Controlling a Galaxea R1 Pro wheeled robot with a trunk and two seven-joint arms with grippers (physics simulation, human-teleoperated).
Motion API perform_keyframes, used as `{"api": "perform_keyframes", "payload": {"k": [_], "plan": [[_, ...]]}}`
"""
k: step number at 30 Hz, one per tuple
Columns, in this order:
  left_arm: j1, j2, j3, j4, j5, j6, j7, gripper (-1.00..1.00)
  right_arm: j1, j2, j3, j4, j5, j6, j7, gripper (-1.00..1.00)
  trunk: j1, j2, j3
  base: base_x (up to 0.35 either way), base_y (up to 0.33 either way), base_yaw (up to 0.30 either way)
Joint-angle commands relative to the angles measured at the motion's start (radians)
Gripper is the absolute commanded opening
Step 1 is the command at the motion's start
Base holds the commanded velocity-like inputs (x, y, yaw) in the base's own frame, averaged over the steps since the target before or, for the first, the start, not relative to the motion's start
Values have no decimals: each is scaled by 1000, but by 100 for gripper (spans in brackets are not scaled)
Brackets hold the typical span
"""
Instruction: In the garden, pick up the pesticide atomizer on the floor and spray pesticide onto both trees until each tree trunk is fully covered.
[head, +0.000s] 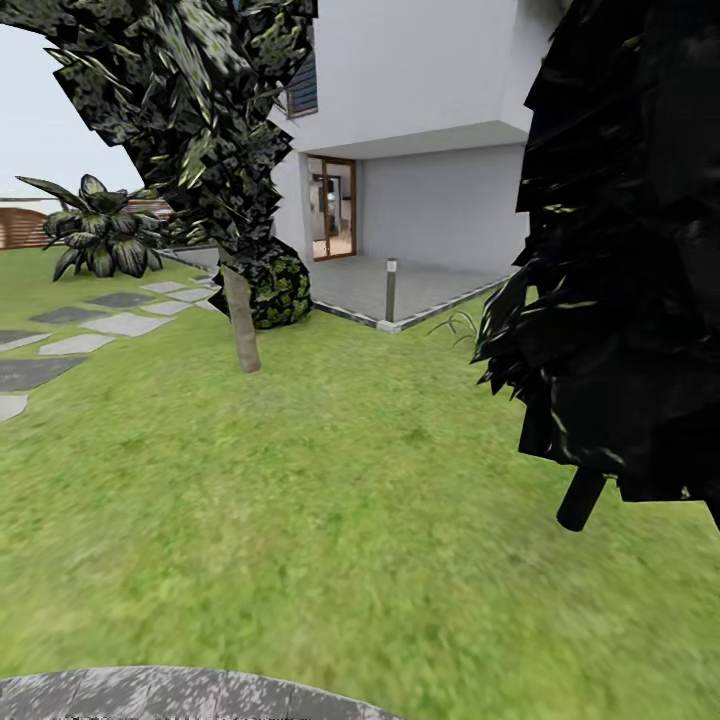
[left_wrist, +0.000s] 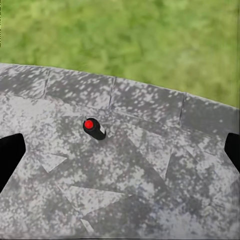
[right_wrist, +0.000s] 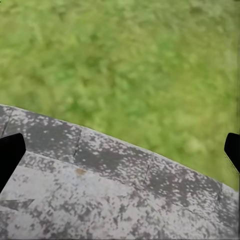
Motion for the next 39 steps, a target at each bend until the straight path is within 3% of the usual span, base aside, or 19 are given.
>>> {"api": "perform_keyframes", "payload": {"k": [1,16,39], "plan": [[-1,0,-1,1,10,-3,-1,100,0,0,0,1,0,-3,0,100,0,0,-1,0,-268,236],[0,1,-1,2,10,-2,-1,100,0,0,0,1,0,-3,0,100,0,0,-1,0,-258,271],[-1,1,-1,1,10,-2,-1,100,0,0,0,1,0,-3,0,100,0,0,-1,0,-12,277]]}}
